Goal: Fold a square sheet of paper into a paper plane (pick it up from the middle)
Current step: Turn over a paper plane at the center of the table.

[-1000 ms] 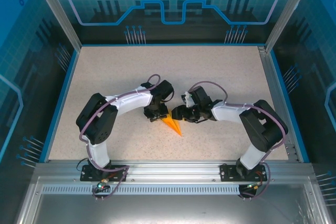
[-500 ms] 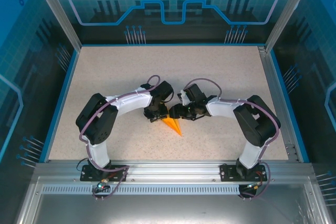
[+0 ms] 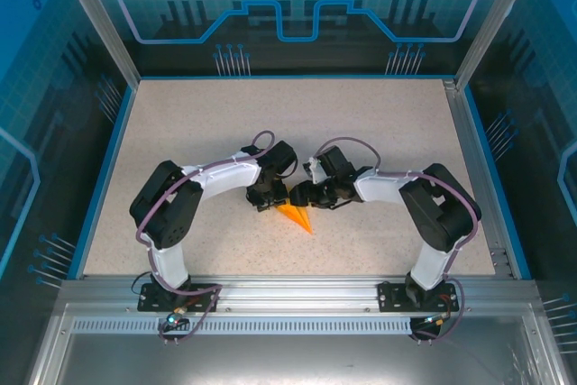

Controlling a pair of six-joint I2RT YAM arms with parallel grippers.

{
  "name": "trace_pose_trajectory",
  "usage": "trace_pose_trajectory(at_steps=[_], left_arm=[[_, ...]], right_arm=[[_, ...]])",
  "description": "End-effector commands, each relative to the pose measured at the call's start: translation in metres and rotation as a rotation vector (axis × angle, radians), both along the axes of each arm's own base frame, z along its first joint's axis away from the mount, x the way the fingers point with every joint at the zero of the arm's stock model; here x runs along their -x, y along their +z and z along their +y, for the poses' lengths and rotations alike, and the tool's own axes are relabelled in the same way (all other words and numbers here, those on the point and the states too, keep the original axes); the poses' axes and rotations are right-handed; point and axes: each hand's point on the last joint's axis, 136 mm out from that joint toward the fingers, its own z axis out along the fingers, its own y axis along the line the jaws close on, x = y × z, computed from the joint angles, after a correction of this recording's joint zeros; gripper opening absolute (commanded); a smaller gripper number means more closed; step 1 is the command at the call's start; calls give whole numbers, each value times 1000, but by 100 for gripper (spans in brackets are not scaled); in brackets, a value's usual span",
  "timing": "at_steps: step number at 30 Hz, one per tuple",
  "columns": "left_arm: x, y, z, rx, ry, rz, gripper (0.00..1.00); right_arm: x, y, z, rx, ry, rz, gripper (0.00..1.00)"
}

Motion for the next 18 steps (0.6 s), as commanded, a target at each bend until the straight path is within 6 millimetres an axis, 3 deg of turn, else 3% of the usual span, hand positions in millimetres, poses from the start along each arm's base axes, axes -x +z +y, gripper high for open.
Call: trace_pose_trajectory(at_steps=[1, 8, 18], left_arm=[[1, 8, 3, 14, 15, -11, 34], [1, 7, 2, 16, 14, -9, 34], [0, 6, 0, 24, 16, -7, 34]], right_arm=[[11, -4, 5, -26, 29, 22, 56], [-15, 9, -2, 40, -8, -62, 58], [-6, -6, 0, 16, -4, 2, 59]])
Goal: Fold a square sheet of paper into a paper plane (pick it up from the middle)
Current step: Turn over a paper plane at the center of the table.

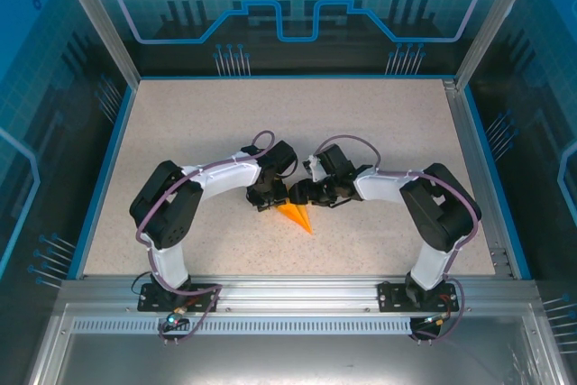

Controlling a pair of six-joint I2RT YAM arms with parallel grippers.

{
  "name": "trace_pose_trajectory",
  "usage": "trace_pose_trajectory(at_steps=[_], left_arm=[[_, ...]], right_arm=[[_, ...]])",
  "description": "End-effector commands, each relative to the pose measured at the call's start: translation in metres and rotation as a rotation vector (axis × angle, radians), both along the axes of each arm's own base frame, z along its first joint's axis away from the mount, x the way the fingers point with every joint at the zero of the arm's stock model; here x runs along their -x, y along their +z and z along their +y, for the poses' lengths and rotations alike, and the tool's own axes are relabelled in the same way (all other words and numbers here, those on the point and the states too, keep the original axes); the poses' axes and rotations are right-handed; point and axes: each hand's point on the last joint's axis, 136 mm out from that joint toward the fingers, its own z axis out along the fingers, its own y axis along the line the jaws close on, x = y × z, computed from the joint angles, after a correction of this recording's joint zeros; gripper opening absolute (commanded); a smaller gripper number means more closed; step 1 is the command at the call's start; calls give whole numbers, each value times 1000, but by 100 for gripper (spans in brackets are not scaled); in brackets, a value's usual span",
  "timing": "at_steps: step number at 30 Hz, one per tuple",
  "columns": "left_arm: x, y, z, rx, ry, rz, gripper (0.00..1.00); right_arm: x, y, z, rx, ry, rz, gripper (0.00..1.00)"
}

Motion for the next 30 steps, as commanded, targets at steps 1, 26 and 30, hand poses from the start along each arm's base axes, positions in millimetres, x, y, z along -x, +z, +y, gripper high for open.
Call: trace_pose_trajectory(at_steps=[1, 26, 30], left_arm=[[1, 7, 1, 22, 15, -6, 34], [-2, 8, -2, 43, 33, -9, 34], [-2, 8, -1, 44, 34, -11, 34]], right_arm=[[11, -16, -3, 1, 9, 55, 59], [44, 1, 18, -1, 161, -35, 56], [42, -3, 15, 36, 151, -46, 56]])
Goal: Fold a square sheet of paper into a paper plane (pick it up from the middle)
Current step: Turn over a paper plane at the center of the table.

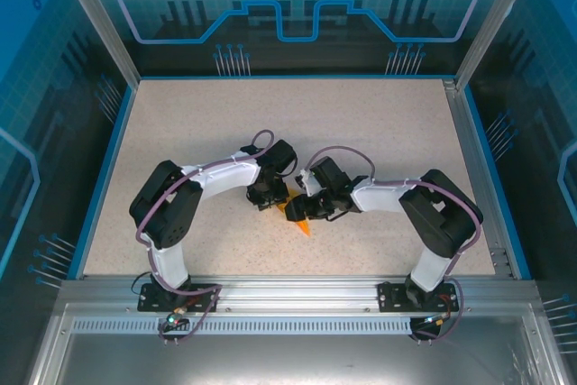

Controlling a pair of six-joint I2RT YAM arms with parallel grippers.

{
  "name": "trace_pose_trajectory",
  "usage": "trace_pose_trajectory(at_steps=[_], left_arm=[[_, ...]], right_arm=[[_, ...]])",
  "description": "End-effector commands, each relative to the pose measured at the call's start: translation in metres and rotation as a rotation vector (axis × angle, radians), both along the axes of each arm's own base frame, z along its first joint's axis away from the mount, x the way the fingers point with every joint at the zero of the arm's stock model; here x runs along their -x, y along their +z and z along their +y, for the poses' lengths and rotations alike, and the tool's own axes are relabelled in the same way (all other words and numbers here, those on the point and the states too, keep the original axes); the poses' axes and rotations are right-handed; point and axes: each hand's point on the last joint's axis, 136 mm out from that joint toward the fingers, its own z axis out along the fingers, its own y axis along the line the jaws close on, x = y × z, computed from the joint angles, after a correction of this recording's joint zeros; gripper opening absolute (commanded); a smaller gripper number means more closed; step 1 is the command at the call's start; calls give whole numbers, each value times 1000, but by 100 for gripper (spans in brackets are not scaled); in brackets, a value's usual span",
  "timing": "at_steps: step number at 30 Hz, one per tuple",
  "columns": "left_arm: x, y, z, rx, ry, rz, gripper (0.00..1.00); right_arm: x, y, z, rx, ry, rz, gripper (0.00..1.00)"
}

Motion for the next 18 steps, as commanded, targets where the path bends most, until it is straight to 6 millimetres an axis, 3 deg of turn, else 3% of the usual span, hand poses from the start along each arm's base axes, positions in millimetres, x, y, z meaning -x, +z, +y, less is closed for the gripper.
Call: trace_pose_trajectory(at_steps=[1, 9, 15, 18], left_arm=[[2, 8, 2, 24, 29, 0, 34], [5, 7, 6, 15, 26, 3, 33], [7, 6, 6, 23, 27, 0, 33], [6, 9, 5, 39, 27, -11, 33]], right_arm=[[-3, 0, 0, 44, 3, -31, 56], [-5, 0, -1, 39, -12, -34, 53], [-6, -6, -4, 73, -17, -29, 37], [-4, -9, -4, 93, -5, -26, 36]])
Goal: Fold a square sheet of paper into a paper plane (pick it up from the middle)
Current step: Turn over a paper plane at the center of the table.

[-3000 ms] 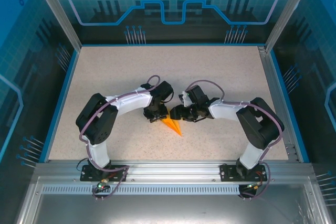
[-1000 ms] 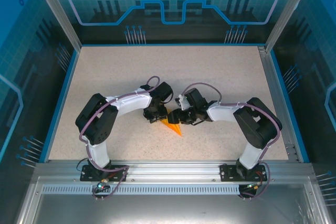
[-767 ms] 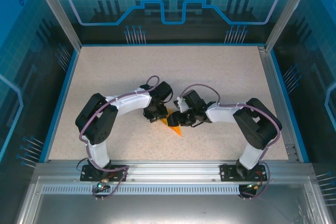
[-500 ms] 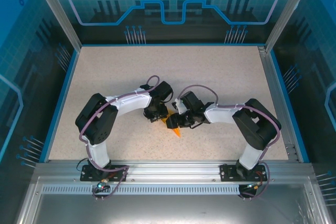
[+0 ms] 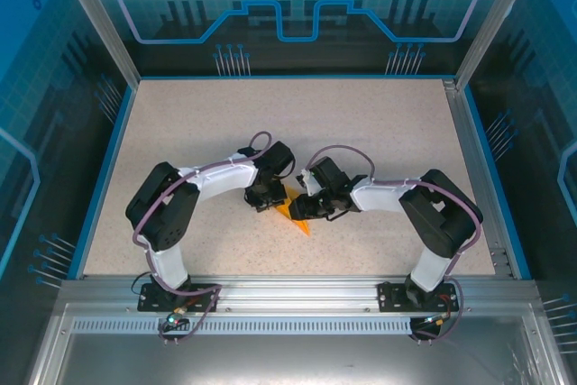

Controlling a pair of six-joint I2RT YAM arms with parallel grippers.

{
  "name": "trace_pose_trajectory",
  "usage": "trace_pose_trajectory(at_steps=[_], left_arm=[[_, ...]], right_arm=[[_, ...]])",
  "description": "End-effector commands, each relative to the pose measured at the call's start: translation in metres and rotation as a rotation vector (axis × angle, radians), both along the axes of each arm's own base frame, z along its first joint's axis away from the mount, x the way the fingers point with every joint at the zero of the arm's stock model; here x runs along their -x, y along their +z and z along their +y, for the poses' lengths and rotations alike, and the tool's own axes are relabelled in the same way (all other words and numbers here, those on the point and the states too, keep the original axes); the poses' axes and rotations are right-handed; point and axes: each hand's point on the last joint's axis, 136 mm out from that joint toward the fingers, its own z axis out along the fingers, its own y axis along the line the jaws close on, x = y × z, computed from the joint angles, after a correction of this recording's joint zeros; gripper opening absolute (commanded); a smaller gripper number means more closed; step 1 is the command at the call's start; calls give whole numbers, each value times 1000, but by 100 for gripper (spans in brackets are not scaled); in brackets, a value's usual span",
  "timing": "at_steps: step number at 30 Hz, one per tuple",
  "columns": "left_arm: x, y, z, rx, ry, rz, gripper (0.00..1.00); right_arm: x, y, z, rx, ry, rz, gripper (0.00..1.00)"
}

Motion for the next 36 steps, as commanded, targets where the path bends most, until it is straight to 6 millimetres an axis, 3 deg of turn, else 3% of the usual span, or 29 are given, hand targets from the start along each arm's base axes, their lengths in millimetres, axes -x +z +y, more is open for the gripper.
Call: trace_pose_trajectory(at_steps=[1, 8, 12, 16, 21, 24, 27, 36], left_arm=[[-1, 10, -1, 43, 23, -16, 33], [-5, 20, -2, 61, 30, -44, 33], [-4, 28, 7, 48, 61, -76, 33], [-2, 42, 27, 45, 141, -147, 35], [1, 63, 64, 26, 259, -256, 39], [4, 67, 84, 26, 319, -288, 40], [9, 63, 98, 28, 361, -284, 41], [15, 56, 105, 39, 381, -264, 42]], right_arm=[[2, -5, 2, 48, 24, -3, 37], [3, -8, 9, 111, 72, -32, 34], [2, -8, 10, 141, 69, -45, 21], [-4, 9, 9, 162, 52, -94, 10], [-28, 43, -14, 295, -54, -216, 6], [-50, 55, -41, 450, -155, -271, 6], [-71, 49, -56, 529, -214, -221, 6], [-108, 21, -51, 685, -211, -126, 9]])
